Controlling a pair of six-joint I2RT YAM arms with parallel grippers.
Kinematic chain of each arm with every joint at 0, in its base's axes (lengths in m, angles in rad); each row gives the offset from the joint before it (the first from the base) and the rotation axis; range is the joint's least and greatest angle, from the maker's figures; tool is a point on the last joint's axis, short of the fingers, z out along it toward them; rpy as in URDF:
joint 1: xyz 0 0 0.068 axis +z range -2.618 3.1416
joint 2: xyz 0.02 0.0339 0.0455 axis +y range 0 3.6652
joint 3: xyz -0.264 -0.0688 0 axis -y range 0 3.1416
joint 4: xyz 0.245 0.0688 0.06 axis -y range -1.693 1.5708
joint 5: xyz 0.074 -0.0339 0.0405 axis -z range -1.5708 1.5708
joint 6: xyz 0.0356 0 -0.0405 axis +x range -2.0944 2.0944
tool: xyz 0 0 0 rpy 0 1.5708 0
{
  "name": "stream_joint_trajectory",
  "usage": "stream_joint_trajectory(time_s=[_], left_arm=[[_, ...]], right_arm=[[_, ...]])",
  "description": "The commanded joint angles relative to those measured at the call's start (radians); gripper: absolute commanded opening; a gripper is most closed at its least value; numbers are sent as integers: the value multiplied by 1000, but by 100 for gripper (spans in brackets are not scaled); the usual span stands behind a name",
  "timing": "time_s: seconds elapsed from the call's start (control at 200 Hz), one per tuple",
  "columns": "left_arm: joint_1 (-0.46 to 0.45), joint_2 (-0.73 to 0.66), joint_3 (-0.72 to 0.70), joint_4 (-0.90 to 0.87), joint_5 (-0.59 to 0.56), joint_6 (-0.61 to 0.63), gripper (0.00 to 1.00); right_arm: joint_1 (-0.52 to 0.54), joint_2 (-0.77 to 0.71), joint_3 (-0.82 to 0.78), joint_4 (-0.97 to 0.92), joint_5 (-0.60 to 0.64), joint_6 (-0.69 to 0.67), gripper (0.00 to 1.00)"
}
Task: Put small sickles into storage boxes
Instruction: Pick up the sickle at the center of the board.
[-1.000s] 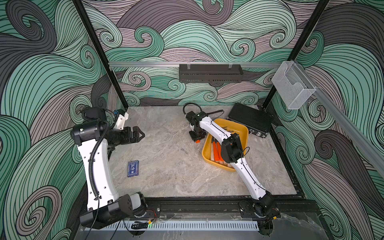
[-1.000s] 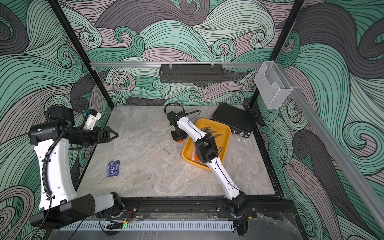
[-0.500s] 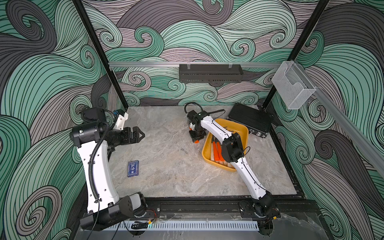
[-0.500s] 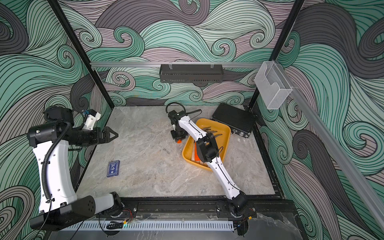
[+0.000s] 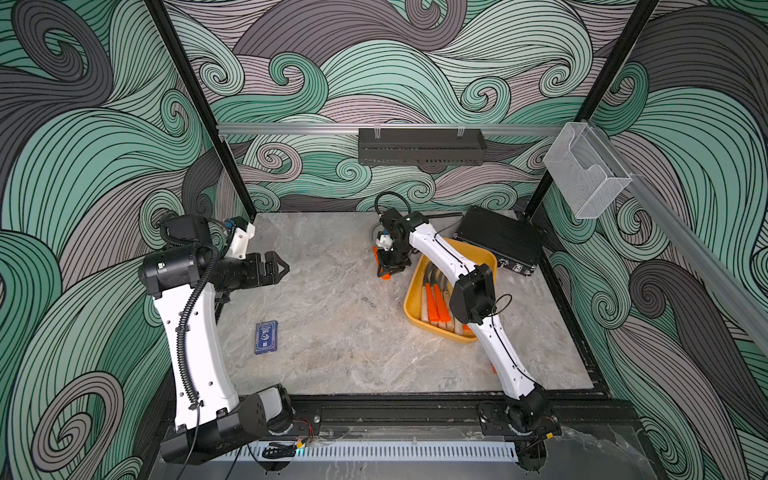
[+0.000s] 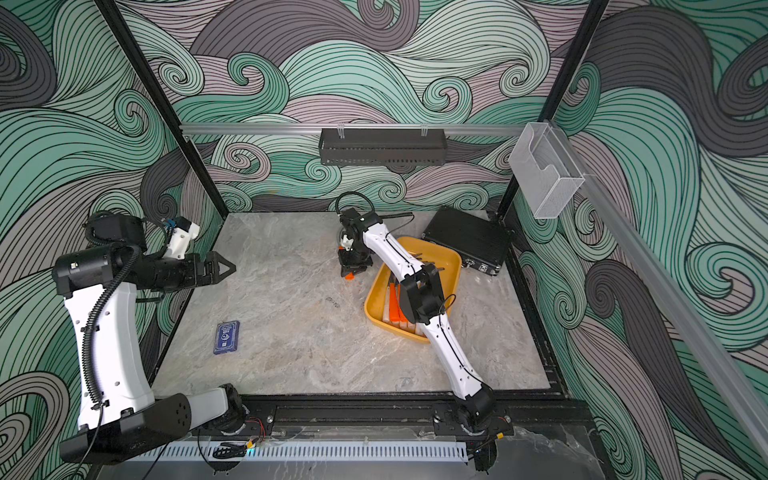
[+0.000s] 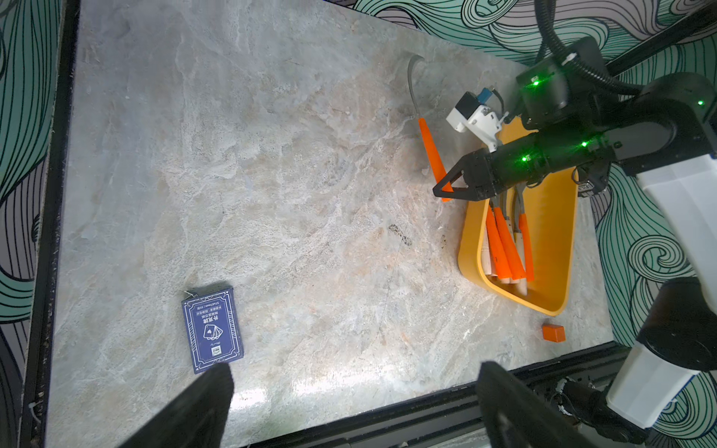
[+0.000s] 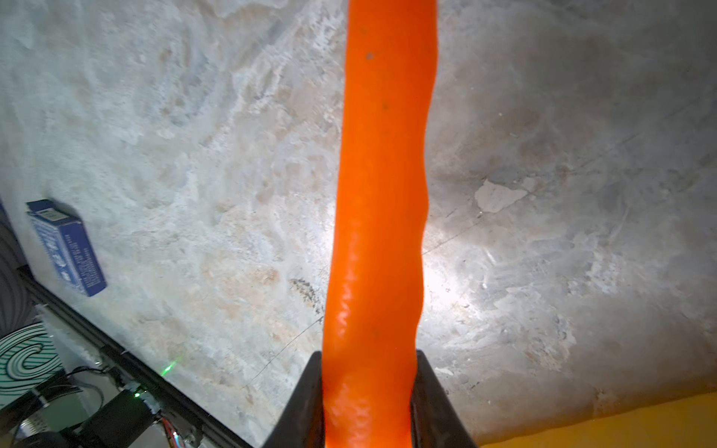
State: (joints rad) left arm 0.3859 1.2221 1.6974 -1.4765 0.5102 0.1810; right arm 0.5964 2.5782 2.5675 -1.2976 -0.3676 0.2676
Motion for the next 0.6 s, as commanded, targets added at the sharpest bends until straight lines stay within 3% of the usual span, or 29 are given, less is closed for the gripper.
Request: stream_joint_trajectory(time_s=[0.0, 0.595], left_arm=[[6, -19, 2, 21, 28, -16, 98], [5, -10, 13, 45, 32, -34, 98]], right_arm=[[-13, -43, 20, 3, -79, 21, 1], [-21, -117, -46, 60, -318, 71, 0]])
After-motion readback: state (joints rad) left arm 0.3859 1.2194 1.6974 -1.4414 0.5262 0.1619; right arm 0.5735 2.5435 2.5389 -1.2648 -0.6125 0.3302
